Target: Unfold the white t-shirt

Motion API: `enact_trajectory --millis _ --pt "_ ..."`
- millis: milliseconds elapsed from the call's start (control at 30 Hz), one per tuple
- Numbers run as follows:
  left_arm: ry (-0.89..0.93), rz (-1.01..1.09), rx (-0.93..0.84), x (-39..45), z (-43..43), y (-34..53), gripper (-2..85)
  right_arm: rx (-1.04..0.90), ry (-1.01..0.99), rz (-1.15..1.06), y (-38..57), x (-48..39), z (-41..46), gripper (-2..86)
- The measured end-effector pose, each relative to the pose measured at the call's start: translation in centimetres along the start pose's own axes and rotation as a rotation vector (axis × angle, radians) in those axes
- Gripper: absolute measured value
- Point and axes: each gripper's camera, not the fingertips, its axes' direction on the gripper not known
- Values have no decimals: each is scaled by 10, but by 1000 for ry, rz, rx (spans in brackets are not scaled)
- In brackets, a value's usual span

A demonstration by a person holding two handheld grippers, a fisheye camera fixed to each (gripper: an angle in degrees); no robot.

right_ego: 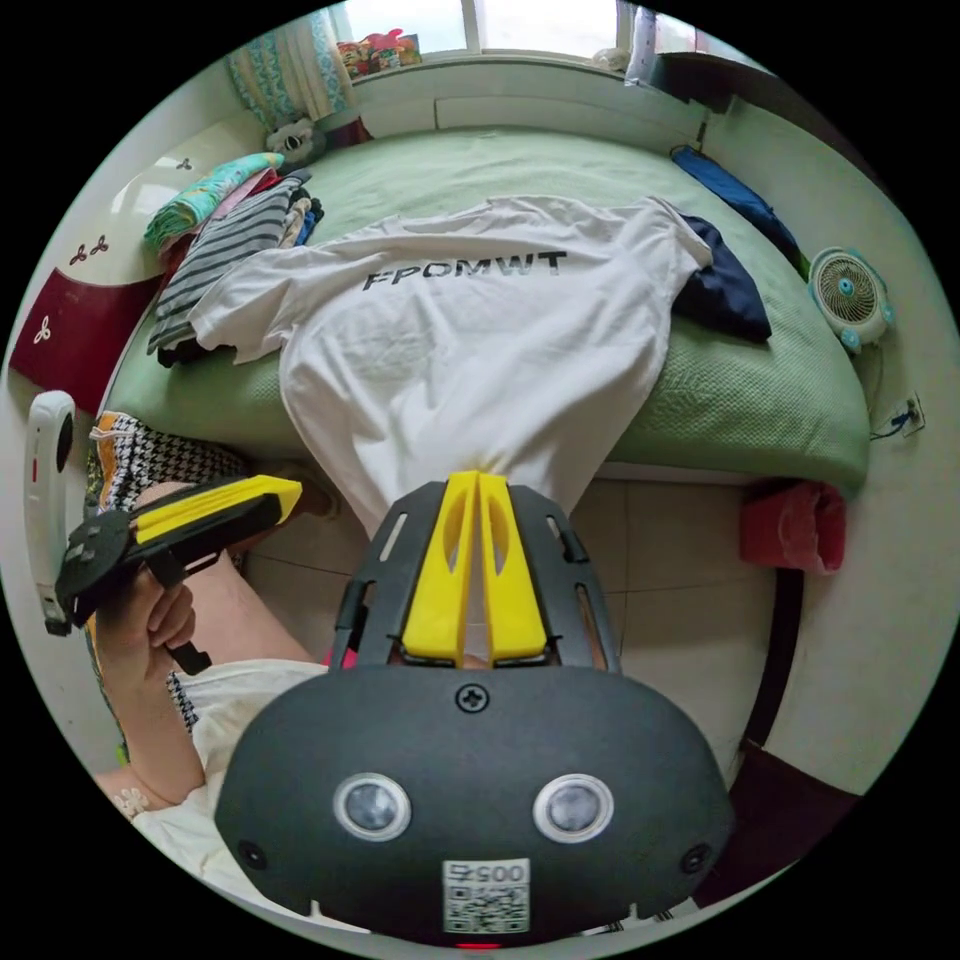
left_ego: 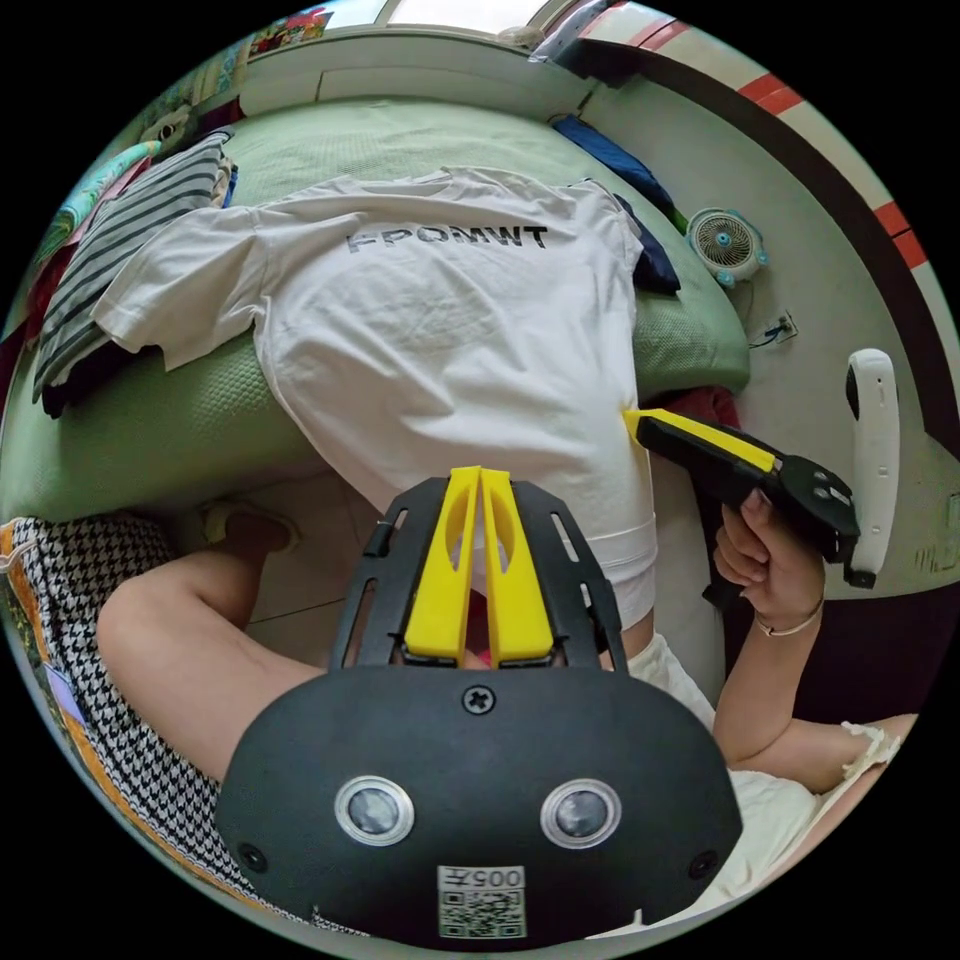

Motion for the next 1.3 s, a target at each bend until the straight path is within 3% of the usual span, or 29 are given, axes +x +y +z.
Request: enact_trajectory --millis 233,467,700,900,967,1067,1133,1300 --pt "-57 2 51 4 -31 -6 -6 25 69 -43 -3 -1 5 -9" --pt "-108 -19 106 -11 -59 -19 -6 88 9 -17 2 17 7 -12" --pt "-146 24 228 -44 -84 -72 -5 125 -253 37 -2 63 15 -12" --pt "-236 94 312 -89 -83 -156 3 109 -352 -110 -19 81 20 -8" --pt "-274 100 309 -108 -77 -190 10 100 -379 -134 -38 86 17 -3" --pt "-218 134 284 -145 -63 -249 32 325 -407 -165 -91 103 -8 33" --pt "-161 149 241 -167 -51 -284 70 419 -246 -248 -160 102 -12 97" --pt "-118 138 100 -213 -10 -360 162 258 -107 -301 -329 103 48 87"
